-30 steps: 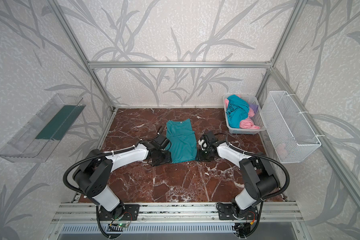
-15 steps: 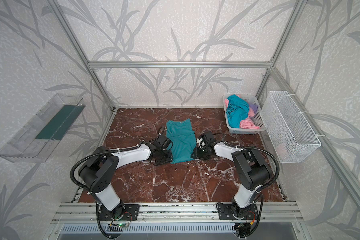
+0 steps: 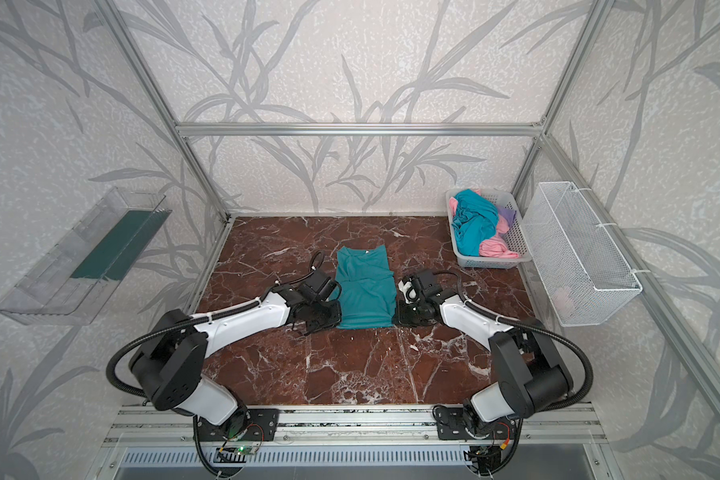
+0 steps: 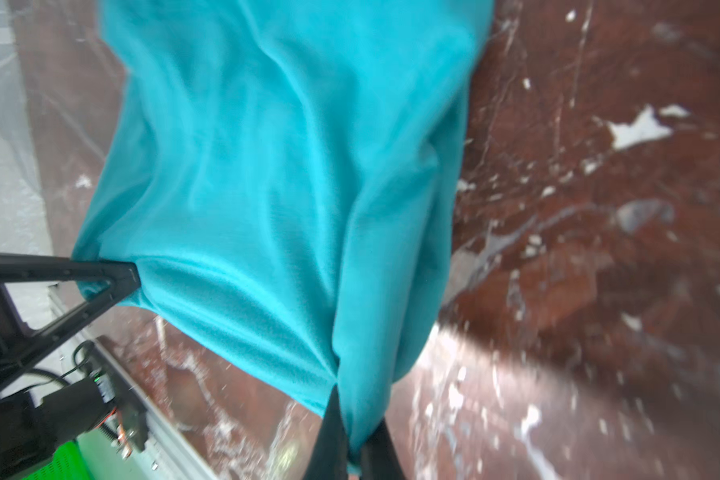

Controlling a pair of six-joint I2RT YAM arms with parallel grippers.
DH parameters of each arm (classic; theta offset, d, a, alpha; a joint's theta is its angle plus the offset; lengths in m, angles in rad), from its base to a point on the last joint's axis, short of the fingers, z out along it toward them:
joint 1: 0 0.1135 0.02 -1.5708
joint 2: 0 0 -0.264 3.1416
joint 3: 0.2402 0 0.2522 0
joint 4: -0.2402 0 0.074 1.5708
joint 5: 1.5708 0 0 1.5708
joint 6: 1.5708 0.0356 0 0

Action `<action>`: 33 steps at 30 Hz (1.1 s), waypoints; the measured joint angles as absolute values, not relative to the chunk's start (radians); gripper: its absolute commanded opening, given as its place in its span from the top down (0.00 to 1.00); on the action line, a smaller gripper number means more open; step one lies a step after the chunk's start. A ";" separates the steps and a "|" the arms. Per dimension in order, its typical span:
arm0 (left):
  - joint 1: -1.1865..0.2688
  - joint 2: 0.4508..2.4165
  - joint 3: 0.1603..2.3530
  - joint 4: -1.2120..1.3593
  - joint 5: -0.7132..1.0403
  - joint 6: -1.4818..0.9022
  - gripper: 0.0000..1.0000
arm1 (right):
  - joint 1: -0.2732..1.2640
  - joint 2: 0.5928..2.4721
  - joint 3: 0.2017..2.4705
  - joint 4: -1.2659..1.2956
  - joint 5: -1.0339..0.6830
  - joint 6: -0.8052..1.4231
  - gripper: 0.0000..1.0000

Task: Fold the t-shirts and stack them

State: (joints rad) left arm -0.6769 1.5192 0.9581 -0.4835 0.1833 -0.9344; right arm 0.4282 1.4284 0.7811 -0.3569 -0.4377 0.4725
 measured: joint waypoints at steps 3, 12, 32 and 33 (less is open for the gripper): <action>-0.685 1.422 0.959 -0.503 0.185 -0.952 1.00 | 0.428 1.329 0.786 -0.428 -0.446 0.476 1.00; -0.670 1.341 1.055 -0.550 0.151 -0.939 1.00 | 0.421 1.332 0.977 -0.558 -0.468 0.495 1.00; -0.359 1.911 1.522 -0.473 0.367 -0.807 1.00 | 0.269 1.987 1.499 -0.441 -0.563 0.569 1.00; -0.347 1.956 1.549 -0.465 0.382 -0.805 1.00 | 0.265 2.025 1.527 -0.439 -0.563 0.572 1.00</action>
